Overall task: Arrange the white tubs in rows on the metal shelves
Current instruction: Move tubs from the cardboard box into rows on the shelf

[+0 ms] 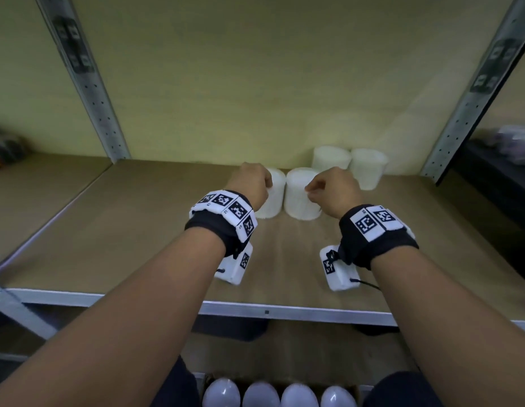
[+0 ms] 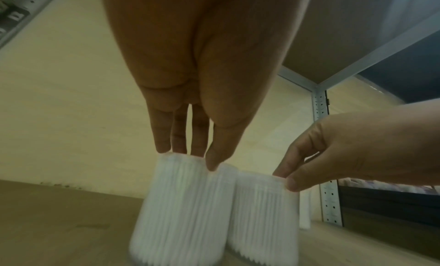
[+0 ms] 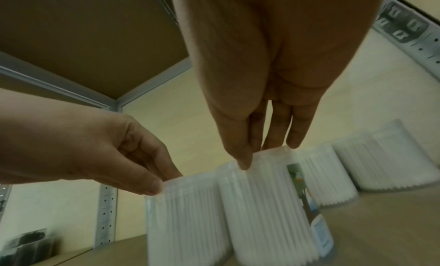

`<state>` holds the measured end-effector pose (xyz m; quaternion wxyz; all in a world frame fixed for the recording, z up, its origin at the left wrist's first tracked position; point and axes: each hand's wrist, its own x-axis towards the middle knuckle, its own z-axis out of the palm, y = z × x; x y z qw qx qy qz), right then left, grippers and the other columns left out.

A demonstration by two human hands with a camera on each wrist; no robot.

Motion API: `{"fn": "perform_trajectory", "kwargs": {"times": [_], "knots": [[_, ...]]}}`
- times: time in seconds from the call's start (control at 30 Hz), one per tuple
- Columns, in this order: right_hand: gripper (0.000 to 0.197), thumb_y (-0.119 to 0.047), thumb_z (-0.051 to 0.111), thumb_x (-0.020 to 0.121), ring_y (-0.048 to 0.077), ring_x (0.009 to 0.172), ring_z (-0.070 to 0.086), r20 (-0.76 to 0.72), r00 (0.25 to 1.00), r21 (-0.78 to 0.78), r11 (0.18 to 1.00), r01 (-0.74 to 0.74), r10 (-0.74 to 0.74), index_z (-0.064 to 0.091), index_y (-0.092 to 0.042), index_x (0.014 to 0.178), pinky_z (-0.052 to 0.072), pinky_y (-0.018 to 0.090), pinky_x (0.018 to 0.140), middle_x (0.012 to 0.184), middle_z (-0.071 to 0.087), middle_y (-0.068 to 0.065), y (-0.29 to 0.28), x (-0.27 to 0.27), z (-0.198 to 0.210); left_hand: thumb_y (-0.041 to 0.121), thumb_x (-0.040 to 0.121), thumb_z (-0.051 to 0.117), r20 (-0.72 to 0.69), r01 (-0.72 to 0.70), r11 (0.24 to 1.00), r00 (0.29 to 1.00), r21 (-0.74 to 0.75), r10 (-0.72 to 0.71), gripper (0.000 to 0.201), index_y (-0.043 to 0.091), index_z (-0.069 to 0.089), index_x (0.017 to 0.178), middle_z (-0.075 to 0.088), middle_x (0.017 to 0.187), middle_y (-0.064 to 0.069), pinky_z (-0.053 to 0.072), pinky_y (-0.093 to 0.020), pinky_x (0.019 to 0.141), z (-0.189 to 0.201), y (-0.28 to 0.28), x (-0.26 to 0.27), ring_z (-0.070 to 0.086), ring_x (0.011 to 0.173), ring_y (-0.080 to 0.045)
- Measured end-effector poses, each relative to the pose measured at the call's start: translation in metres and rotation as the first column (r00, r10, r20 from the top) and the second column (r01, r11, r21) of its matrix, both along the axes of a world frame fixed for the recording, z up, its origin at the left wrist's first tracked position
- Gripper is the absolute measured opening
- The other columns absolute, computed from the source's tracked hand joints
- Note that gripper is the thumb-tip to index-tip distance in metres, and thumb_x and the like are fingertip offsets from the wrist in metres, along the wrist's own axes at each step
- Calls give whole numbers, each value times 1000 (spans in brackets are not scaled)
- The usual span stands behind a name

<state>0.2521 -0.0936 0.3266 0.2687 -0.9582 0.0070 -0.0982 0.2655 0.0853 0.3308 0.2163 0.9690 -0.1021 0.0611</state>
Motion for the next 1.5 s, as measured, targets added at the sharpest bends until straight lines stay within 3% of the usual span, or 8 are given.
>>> {"fn": "perform_trajectory", "kwargs": {"times": [0.1, 0.27, 0.57, 0.93, 1.07, 1.23, 1.37, 1.5], "knots": [[20, -11, 66, 84, 20, 101, 67, -3, 1000, 13, 1000, -3, 3, 75, -12, 101, 49, 22, 82, 108, 73, 6, -3, 25, -2, 1, 88, 53, -9, 6, 1000, 1000, -17, -6, 30, 13, 70, 109, 63, 123, -11, 50, -33, 96, 0, -1, 25, 62, 108, -27], [19, -14, 65, 85, 24, 101, 67, 25, 999, -72, 997, -30, 32, 75, -11, 101, 53, 34, 92, 107, 73, 7, -4, 57, -1, 2, 86, 56, -8, 2, 1000, 1000, -10, -2, 30, 15, 71, 109, 64, 123, -9, 49, -31, 93, 0, -3, 62, 62, 109, -27], [22, -15, 59, 90, 25, 108, 62, 53, 999, -143, 990, 21, -14, 73, -13, 106, 49, 35, 94, 114, 69, 6, -4, 88, -2, 0, 89, 53, -7, 34, 999, 999, -31, -34, 32, 14, 69, 112, 63, 125, -10, 47, -29, 96, -1, -10, 101, 60, 112, -27], [29, -10, 50, 94, 26, 114, 58, 40, 998, -212, 976, 48, -41, 67, -12, 117, 43, 32, 96, 126, 62, 7, 0, 103, -4, -13, 85, 43, -5, 79, 997, 997, -28, -79, 52, 12, 58, 128, 52, 138, -11, 40, -29, 105, -9, -12, 110, 49, 127, -26], [39, -8, 51, 91, 27, 122, 52, -74, 997, -251, 968, -1, -18, 56, -9, 130, 41, 29, 100, 136, 52, 11, 4, 101, 4, -7, 87, 47, -60, 120, 992, 991, 27, -118, 54, 14, 47, 137, 45, 144, -9, 35, -29, 107, -9, -9, 107, 43, 132, -25], [65, -27, 54, 94, 23, 145, 23, -219, 975, -306, 945, -116, 49, 26, -9, 150, 19, 31, 117, 157, 24, 9, 4, 75, 9, 18, 89, 61, -169, 202, 969, 970, 143, -177, 72, 15, 22, 150, 13, 160, -7, 16, -36, 120, -8, 4, 86, 13, 147, -25], [62, -26, 59, 90, 23, 137, 37, -185, 982, -190, 978, -83, 47, 35, -12, 146, 31, 36, 115, 150, 35, 8, 4, 41, 6, 17, 87, 61, -128, 157, 987, 980, 20, -154, 63, 12, 34, 144, 32, 148, -10, 34, -32, 109, -1, 21, 50, 37, 134, -27], [55, -25, 62, 86, 24, 130, 46, -147, 988, -203, 977, -72, 42, 48, -13, 138, 39, 34, 108, 144, 43, 8, 10, -8, 6, 19, 87, 59, -120, 156, 986, 982, 55, -148, 55, 13, 41, 139, 41, 139, -9, 41, -30, 101, 11, 37, 4, 48, 123, -25]]}}
